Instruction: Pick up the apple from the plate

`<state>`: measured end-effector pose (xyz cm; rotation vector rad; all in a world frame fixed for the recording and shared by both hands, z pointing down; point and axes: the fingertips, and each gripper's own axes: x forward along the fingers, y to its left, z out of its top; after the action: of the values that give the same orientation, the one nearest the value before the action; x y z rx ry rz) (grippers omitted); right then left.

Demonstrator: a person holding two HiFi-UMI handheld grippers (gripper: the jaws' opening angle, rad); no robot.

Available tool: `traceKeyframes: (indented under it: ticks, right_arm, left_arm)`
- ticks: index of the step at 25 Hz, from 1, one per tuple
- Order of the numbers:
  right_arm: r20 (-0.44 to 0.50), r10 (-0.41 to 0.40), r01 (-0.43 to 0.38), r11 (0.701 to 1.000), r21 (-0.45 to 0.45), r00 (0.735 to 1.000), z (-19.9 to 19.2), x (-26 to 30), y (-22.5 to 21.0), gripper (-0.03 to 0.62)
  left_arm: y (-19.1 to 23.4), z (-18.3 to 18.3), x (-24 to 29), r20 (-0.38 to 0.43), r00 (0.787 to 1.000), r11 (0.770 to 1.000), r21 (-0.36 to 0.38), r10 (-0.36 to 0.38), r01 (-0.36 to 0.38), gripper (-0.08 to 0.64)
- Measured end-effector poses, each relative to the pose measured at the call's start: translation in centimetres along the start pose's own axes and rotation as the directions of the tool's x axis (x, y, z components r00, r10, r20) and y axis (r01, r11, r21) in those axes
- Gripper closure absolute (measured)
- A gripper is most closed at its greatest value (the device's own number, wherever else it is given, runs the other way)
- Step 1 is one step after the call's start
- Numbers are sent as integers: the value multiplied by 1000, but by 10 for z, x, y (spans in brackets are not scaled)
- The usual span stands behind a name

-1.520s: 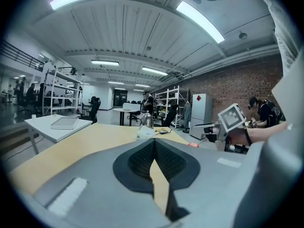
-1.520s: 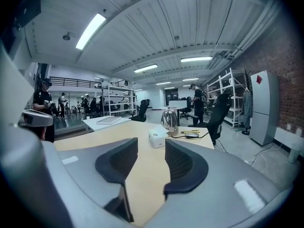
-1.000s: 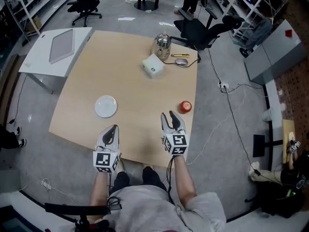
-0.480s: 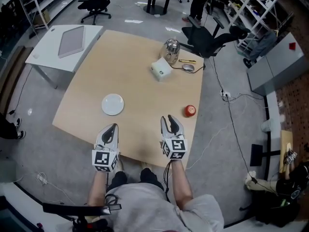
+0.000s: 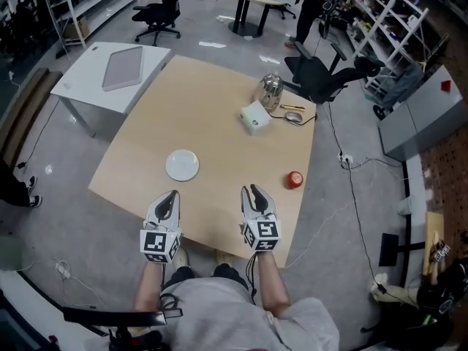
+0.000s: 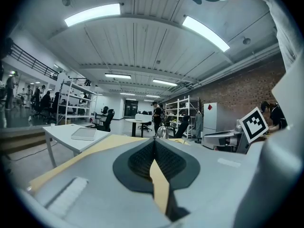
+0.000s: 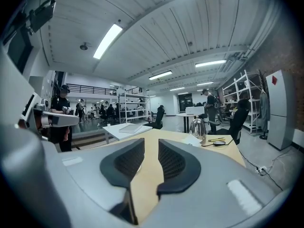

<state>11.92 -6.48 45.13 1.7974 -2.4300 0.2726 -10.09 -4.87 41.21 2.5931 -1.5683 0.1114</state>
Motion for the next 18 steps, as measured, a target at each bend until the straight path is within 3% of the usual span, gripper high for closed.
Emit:
traceKeyframes:
  ticks: [18]
  right_arm:
    - [7,86,-86,996,-34,996,8,7,63,525]
  left_arm:
    - [42,19,-29,46,996,997,3,73,-73,540]
